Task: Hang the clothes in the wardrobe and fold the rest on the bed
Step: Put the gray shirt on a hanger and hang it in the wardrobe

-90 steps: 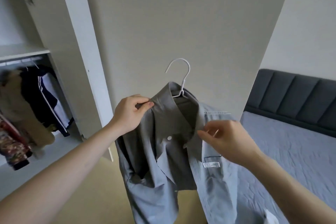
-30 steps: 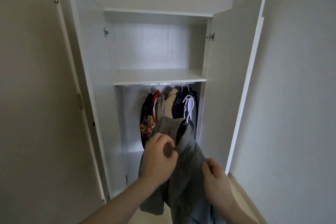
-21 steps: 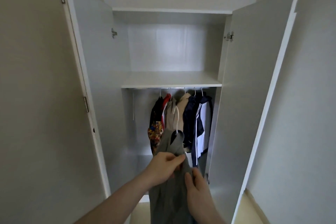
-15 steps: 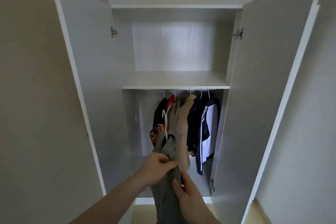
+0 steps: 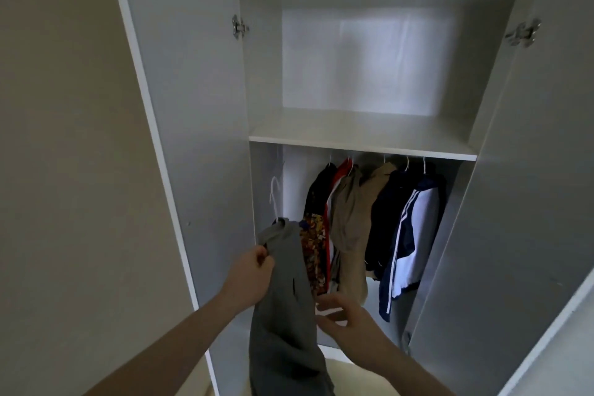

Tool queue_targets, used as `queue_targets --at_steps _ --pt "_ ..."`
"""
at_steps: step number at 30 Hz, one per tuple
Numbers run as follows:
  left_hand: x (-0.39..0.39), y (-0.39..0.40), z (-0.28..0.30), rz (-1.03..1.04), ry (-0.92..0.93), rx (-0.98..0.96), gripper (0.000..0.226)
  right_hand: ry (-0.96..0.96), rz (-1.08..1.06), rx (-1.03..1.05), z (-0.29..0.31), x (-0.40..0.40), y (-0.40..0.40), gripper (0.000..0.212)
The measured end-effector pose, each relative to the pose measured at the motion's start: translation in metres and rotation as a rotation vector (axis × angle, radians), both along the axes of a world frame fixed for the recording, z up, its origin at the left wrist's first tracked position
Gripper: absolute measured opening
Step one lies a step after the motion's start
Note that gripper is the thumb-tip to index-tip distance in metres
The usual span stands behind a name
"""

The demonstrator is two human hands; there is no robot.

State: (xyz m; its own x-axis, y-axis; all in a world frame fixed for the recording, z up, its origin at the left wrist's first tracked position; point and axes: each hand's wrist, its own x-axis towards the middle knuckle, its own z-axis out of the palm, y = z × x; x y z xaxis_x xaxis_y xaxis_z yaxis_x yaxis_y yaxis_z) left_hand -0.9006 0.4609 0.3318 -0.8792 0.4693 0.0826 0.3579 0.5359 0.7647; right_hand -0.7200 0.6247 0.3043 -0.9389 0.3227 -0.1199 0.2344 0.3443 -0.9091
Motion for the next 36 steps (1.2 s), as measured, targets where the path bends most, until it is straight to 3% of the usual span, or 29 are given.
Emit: queue_targets --at_steps 11,22,27,31,34,36 --pt "-0.115 0.049 -0.036 -0.05 0.052 -0.053 0.03 -0.039 -0.067 0.155 -0.023 -0.124 0.078 0.023" --pt "-0.211 0.112 -0.062 -0.014 0.118 -0.063 0.018 -0.058 -0.069 0.297 -0.032 -0.24 0.133 0.032" --pt "-0.241 0.147 -0.068 0.012 0.111 -0.08 0.014 -0.052 -0.047 0.43 -0.04 -0.281 0.169 0.017" --pt "-0.26 0.176 -0.075 0.05 0.128 -0.091 0.014 -0.056 0.018 0.481 -0.042 -0.314 0.206 0.031" --pt "-0.277 0.195 -0.079 0.077 0.133 -0.104 0.016 -0.116 0.082 0.544 -0.043 -0.339 0.233 0.06" --pt "-0.29 0.206 -0.079 0.083 0.136 -0.096 0.02 -0.132 0.134 0.615 -0.044 -0.36 0.249 0.068"
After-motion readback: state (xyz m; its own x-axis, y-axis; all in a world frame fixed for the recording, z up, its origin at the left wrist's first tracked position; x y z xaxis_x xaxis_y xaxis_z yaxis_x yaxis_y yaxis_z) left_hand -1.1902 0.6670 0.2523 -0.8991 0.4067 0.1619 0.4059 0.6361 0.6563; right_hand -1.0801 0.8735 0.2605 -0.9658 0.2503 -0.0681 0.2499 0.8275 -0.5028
